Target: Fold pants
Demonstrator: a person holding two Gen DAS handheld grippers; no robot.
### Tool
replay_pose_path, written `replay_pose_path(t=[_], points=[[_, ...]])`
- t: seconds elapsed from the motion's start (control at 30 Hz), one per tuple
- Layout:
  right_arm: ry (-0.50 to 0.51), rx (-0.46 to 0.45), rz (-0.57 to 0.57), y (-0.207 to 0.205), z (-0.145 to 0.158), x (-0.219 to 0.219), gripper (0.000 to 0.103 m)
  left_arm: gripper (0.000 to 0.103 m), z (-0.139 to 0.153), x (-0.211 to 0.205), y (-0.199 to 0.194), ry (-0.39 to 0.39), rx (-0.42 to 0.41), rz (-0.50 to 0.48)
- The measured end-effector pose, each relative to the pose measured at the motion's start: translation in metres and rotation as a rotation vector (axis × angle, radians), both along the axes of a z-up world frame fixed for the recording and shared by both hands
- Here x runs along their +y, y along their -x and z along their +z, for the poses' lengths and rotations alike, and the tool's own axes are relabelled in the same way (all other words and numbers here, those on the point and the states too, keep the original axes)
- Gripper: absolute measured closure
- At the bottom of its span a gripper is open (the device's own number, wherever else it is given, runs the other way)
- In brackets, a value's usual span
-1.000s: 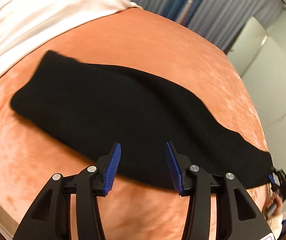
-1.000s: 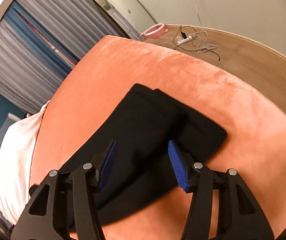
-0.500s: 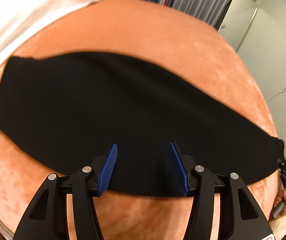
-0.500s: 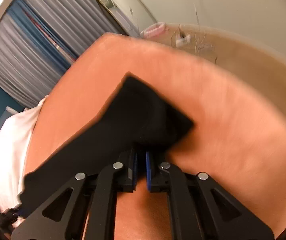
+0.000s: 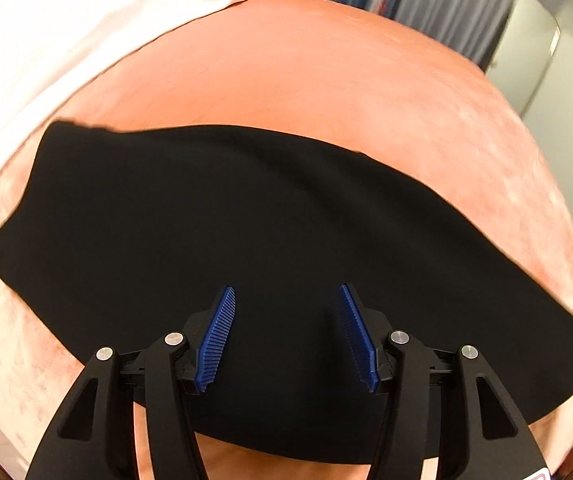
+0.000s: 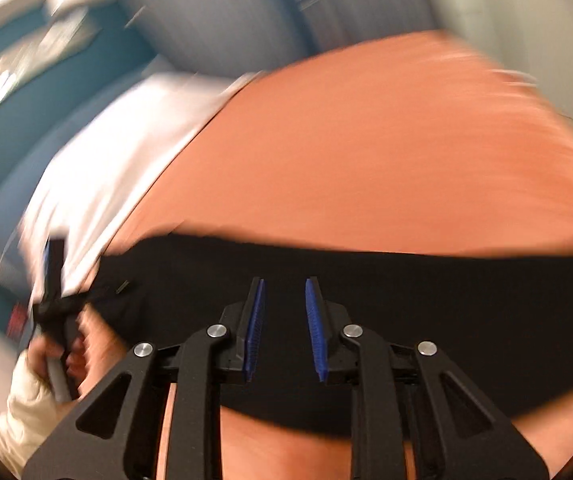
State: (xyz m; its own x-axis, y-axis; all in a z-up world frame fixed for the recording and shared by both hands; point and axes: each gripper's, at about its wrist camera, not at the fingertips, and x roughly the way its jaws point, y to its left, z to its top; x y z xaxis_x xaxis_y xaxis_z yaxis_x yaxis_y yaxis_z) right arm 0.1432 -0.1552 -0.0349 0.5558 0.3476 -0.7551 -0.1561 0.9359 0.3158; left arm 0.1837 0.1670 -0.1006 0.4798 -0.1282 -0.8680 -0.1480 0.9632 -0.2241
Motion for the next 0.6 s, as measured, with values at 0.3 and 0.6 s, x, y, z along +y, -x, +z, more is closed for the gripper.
replay_pose_path(t=[0.3,0.6], points=[[-0.163,0.236,0.136,-0.191,-0.046,0.097,0.081,0.051,-0.029,0.072,0.026,-0.085,0.043,0.014],[-0.013,0.396,0.326,-0.192,-0.085,0.147,0.080,0.049,-0.034,0.052,0.044,-0.178,-0.029,-0.062]])
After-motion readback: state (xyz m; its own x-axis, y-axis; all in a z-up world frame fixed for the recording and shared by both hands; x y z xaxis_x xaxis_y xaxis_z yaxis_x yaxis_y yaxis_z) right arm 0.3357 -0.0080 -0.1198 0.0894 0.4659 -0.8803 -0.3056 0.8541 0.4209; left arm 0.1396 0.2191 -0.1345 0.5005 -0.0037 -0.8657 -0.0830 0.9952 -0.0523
